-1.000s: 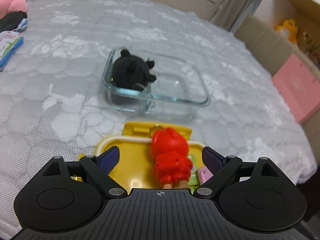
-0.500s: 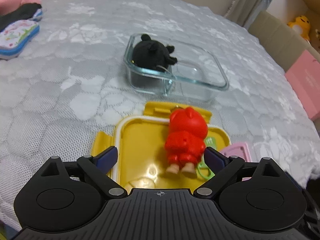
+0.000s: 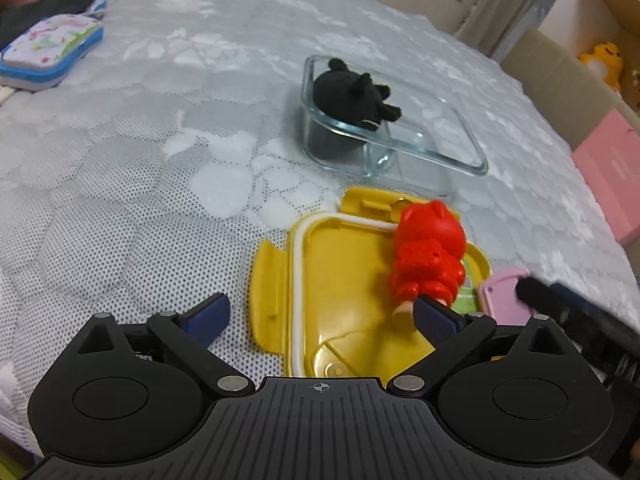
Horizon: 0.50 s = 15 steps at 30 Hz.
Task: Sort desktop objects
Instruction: 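Move the right gripper to the red hooded doll and grasp it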
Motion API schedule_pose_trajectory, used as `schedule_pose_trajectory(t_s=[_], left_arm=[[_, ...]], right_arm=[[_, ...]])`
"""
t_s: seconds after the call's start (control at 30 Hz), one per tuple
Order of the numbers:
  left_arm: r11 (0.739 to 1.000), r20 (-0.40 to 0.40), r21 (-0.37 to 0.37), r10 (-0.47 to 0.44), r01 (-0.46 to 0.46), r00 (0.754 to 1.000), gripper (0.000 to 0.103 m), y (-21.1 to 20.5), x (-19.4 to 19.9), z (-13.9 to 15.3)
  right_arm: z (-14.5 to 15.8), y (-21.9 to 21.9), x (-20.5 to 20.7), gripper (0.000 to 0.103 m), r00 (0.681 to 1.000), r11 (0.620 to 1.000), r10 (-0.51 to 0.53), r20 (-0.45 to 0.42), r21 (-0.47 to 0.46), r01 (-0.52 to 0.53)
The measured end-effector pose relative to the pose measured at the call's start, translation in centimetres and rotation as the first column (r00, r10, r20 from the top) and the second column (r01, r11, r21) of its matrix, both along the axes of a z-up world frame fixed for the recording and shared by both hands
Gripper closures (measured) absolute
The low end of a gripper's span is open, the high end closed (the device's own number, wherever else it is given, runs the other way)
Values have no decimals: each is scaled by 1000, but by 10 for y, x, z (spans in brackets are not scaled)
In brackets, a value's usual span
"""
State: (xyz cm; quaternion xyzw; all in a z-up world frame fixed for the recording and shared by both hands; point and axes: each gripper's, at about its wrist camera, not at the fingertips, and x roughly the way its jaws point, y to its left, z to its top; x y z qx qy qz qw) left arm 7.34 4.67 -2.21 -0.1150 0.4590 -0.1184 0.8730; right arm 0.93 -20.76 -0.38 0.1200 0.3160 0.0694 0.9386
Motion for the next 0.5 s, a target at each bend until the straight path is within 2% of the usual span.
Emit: schedule_pose_trajectory(t_s=[0.1, 0.2, 0.33, 0.5], left_arm=[[1000, 5, -5, 4, -4, 1000, 2, 0, -3, -3], [999, -21, -31, -16, 15, 1000, 2, -4, -2, -8], [1000, -5, 11, -24, 24, 1000, 2, -13, -7, -6], [999, -8, 15, -36, 36, 999, 2, -16, -11, -9]], right_arm=[[8, 4, 10, 27, 1000, 1000, 20, -16, 2, -20], [6, 13, 20, 27, 998, 999, 52, -47, 9, -51], [3, 24, 34, 27, 992, 995, 94, -87, 20, -93], [-1, 39, 52, 31, 980, 989, 148, -136, 36, -144]])
